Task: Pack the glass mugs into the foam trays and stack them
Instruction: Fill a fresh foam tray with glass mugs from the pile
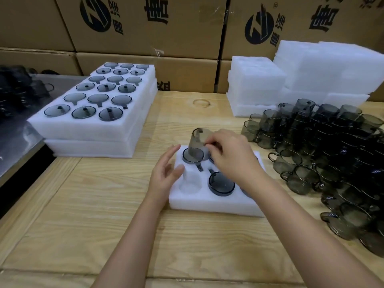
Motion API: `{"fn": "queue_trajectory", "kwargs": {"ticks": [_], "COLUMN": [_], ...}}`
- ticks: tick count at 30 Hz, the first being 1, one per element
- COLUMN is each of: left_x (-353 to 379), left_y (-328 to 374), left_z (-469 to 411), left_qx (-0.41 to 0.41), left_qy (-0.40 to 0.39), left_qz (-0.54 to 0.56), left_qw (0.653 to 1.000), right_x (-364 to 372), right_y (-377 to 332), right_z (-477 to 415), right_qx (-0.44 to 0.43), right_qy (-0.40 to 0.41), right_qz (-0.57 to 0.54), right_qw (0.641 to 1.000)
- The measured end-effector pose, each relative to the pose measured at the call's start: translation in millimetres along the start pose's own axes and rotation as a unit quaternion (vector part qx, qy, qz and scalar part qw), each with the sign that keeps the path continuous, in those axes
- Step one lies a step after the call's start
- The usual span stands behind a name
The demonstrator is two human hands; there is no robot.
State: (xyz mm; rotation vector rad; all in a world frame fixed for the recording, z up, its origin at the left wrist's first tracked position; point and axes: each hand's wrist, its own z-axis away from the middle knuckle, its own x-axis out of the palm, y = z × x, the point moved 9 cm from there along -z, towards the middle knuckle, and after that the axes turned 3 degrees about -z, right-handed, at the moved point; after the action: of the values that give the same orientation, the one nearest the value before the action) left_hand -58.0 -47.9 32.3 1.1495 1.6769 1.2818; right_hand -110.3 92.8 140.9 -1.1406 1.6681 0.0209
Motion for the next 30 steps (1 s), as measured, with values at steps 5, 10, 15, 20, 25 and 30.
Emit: {"fn": "queue_trajectory", "kwargs": {"ticks": [5,10,15,20,25,30], "left_x": [3,-5,0,-6,-8,-7], "left_y": [5,10,14,13,2,2], "left_z": [2,1,-1,-1,-5,-4], "left_qx": [0.024,0.048,0.071,0.039,-0.018,0.000], "left_qy": [-0.014,0.013,-0.028,-0.064,-0.050,-0.046], "left_qz": [-0.026,-0.044,-0.038,0.129,0.124,0.075], "left_qw": [0.999,0.998,0.996,0.989,0.991,0.996], "right_x": [17,19,34,32,43,51], "right_y": [-23,-18,-7,-5,-17,-26], "right_z": [27,32,26,30,39,31], "right_qx": [-0.036,-0.002,0.058,0.051,0.045,0.021], "right_qy": [-0.055,-0.038,-0.088,-0.090,-0.136,-0.185], "right_qz": [-0.052,-0.116,-0.100,-0.096,-0.043,0.047], "right_qw": [0.997,0.993,0.989,0.990,0.989,0.981]}}
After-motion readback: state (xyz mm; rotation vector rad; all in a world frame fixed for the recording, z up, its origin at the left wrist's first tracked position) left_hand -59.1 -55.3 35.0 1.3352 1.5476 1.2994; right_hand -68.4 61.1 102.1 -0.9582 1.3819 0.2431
